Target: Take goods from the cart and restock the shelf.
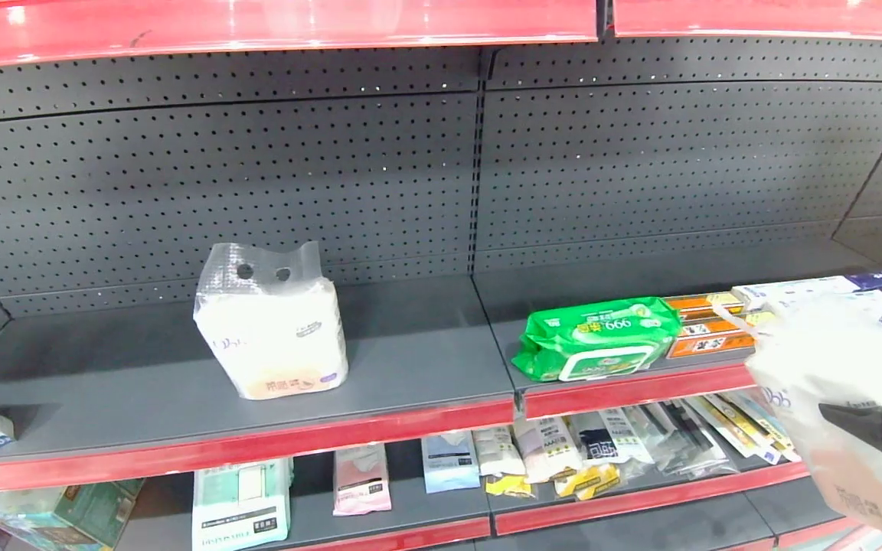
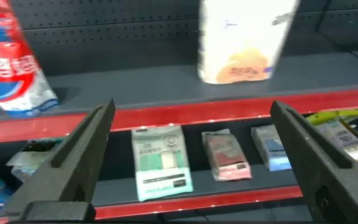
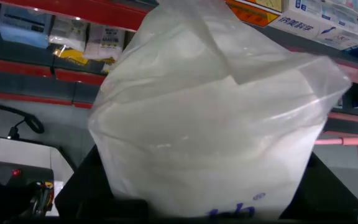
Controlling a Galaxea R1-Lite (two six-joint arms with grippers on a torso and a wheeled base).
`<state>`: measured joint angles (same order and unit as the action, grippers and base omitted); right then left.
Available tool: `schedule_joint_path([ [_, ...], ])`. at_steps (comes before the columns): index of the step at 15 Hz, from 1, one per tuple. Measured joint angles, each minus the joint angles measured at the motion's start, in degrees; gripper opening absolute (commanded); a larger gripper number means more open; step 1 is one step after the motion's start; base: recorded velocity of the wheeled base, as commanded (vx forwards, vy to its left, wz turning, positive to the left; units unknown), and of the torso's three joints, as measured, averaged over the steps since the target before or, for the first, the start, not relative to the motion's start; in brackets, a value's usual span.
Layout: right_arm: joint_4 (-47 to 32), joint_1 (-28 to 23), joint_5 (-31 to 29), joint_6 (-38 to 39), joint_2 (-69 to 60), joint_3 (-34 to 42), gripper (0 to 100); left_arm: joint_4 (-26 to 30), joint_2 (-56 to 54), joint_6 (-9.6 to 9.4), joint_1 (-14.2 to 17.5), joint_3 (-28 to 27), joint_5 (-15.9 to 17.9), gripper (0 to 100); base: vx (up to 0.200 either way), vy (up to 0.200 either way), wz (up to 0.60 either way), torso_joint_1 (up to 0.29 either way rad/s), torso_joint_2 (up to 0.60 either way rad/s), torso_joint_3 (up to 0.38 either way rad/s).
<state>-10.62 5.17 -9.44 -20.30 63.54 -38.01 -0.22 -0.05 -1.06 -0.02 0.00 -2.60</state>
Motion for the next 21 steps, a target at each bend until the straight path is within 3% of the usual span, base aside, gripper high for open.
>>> schedule_joint_path([
  [21,0.17,0.69,0.40,-2.34,-4.14,1.90,0,0.00,0.00,-0.06,0.02,0.00,-0.05,100,0.000,0.010,0.03,0.000,0.00,0.000],
])
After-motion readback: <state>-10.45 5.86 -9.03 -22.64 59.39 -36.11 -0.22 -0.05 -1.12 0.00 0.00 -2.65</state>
